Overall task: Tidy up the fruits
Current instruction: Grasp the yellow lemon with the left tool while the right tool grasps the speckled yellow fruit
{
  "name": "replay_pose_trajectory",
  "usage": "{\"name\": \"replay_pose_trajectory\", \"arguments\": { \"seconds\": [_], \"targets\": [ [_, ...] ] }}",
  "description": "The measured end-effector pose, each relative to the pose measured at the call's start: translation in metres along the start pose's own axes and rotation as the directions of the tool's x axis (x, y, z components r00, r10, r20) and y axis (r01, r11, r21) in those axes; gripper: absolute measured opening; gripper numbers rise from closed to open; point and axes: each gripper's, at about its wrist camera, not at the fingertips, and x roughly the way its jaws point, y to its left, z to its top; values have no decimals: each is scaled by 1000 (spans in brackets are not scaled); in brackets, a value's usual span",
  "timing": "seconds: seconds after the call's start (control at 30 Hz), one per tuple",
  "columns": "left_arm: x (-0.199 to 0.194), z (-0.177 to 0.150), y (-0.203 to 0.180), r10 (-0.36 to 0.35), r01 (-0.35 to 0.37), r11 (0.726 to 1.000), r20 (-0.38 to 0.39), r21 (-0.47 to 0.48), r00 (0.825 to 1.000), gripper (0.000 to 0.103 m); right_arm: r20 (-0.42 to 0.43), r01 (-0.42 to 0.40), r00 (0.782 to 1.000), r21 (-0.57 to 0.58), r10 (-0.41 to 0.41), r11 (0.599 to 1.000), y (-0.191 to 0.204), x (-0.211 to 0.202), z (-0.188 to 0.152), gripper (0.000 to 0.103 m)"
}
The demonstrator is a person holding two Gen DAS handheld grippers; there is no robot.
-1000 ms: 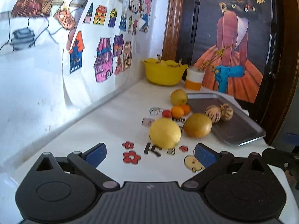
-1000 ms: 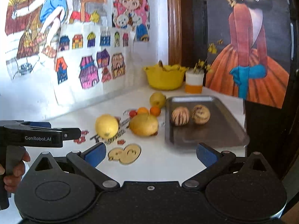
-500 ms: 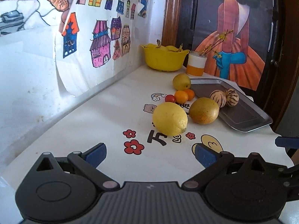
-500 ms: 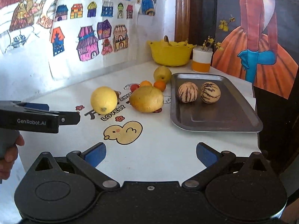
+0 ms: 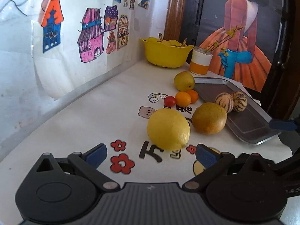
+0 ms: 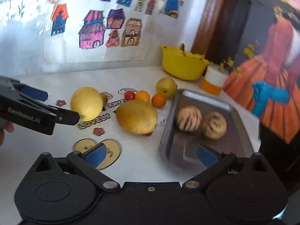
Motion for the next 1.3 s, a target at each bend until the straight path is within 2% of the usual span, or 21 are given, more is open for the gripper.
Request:
{"name": "replay_pose_trajectory", "arguments": {
  "seconds": [0.17, 0.57, 0.8, 0.93, 1.17, 1.3],
  "targets": [
    [18, 8, 2, -52, 51, 996, -23, -67, 998, 103, 20, -15, 1000, -98, 17, 995, -2, 26, 13, 102],
    [40, 18, 4, -80, 76, 988, -21, -135, 997, 101, 18, -139, 990, -83, 141, 987, -8, 62, 22, 97],
    [44, 18, -3, -81, 79, 992, -11, -95, 997, 84, 6, -184, 983, -25, 184, 983, -12, 77, 23, 90],
    [45, 18, -3, -74, 73, 993, -5, -94, 997, 75, -2, -229, 973, 23, 229, 973, -15, 83, 24, 79],
    [45, 16, 0, -96, 95, 990, 2, -103, 995, 66, 2, -265, 964, 75, 265, 961, -17, 91, 23, 76],
    [45, 16, 0, -110, 109, 988, 3, -112, 994, 63, 5, -294, 956, 102, 295, 950, -18, 92, 23, 65]
  ]
}}
